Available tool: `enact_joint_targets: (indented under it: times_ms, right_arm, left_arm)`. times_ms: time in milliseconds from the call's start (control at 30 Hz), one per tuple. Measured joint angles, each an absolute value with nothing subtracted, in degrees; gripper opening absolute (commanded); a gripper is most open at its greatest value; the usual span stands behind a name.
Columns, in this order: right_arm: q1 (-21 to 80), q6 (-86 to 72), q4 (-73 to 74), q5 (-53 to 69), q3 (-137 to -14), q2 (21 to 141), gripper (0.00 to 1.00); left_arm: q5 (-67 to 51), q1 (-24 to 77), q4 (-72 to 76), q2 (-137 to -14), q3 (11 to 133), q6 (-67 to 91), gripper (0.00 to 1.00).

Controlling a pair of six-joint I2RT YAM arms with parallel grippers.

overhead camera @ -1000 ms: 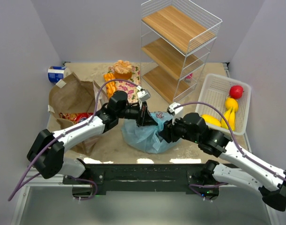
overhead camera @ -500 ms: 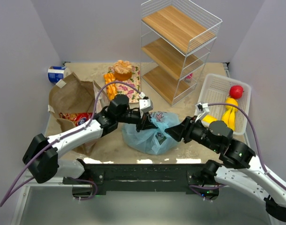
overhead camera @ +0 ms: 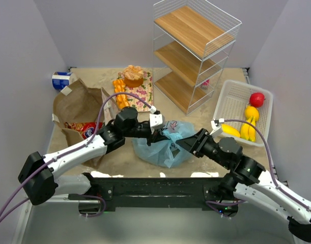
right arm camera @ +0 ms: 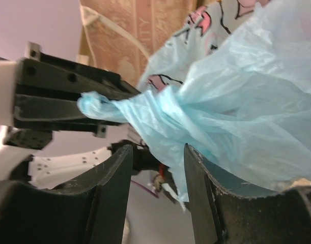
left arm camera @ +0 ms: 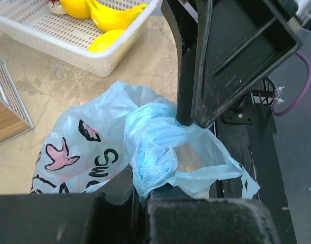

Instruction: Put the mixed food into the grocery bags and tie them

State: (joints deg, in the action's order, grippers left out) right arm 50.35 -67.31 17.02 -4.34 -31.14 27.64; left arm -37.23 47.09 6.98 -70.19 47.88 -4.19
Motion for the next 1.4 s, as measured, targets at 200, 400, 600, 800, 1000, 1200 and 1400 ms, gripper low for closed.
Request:
enact_joint_targets:
  times_ms: [200,400,600,800,1000,1200,1400]
  right_arm:
    - [50.3,-71.2,11.6,-5.7,-29.0,27.3,0.46]
    - [50.3,-73.7,7.7,-6.6,-24.4,29.8,0.63]
    - [50.3,-74.6,1.4,-6.7,-23.8,33.1,0.69]
    - [50.3,-75.9,-1.1,-6.6,-23.8,33.0,0.77]
    - [50.3,-79.1,-3.0,-7.7,-23.3,31.2,0.78]
    - [50.3,-82.3,-3.3,-8.2,-23.3,34.6,0.77]
    - [50.3,-86.8,-2.0,-8.6,-23.5,36.8,0.77]
  left_arm:
    - [-35.7,47.7,6.5,-70.1,47.9,-5.1,0.0]
    - [-35.0,47.9,6.7,-69.3,46.7,-5.1,0.0]
    - [-33.9,48.3,6.8,-68.6,46.0,-5.2,0.0]
    - [-32.7,48.4,6.8,-68.6,46.0,-5.1,0.0]
    - [-32.8,48.4,8.6,-67.8,45.2,-5.1,0.0]
    - [-31.9,48.5,9.8,-66.6,43.8,-5.0,0.0]
    - [-29.6,48.8,10.7,-65.4,42.1,-4.6,0.0]
